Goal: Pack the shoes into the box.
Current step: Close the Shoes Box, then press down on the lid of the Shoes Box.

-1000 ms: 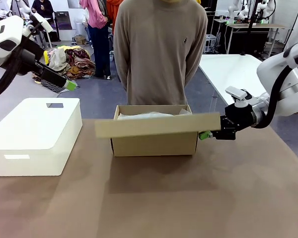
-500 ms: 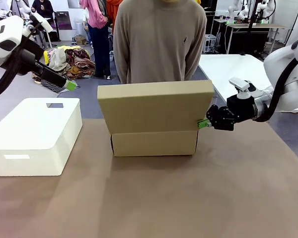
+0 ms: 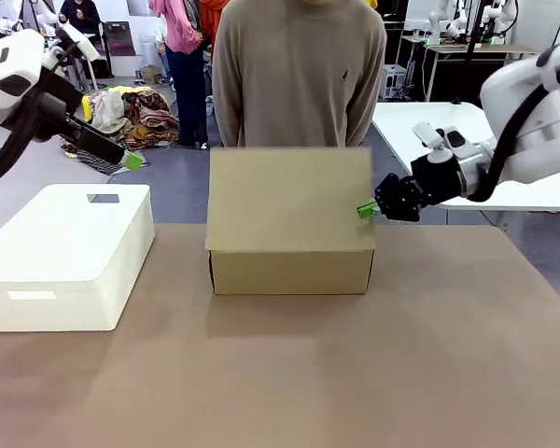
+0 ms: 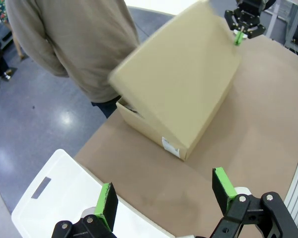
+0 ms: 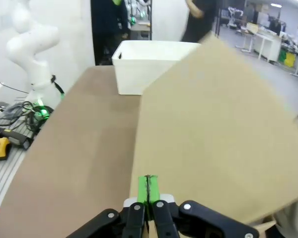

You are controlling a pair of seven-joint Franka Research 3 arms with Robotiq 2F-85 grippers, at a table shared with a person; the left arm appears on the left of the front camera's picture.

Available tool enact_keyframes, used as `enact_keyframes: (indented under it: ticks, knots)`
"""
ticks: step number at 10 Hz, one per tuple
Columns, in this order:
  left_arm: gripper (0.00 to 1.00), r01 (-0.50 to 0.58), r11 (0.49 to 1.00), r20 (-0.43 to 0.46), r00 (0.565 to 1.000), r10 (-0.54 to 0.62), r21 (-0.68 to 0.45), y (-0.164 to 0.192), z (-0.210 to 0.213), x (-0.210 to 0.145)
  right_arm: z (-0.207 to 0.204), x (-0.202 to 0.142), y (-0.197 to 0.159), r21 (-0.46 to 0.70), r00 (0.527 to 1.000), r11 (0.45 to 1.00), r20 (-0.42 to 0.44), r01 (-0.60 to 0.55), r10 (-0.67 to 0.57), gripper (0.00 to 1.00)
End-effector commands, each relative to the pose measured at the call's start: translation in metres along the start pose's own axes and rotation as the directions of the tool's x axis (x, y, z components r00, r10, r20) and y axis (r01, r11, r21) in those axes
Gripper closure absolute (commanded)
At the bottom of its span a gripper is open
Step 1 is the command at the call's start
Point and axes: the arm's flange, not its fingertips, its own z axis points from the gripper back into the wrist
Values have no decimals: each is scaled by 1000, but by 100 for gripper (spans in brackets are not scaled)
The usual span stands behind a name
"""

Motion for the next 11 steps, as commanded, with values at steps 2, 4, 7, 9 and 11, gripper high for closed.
enact_keyframes:
  ticks: [2, 4, 7, 9, 11]
  knots:
    - [0, 2, 1000, 12, 1000, -1, -12, 0, -1, -2, -5, 22, -17, -67, 998, 998, -55, 13, -17, 100]
    - [0, 2, 1000, 12, 1000, -1, -12, 0, -1, -2, 1, 33, -13, -60, 997, 998, -78, 23, -27, 100]
    - [0, 2, 1000, 12, 1000, -1, -12, 0, -1, -2, 0, 26, -17, -49, 999, 999, -49, 4, -7, 100]
    - [0, 2, 1000, 12, 1000, -1, -12, 0, -1, -2, 0, 26, -17, -49, 999, 999, -49, 4, -7, 100]
    - [0, 2, 1000, 12, 1000, -1, -12, 0, -1, -2, 0, 26, -17, -49, 999, 999, -49, 4, -7, 100]
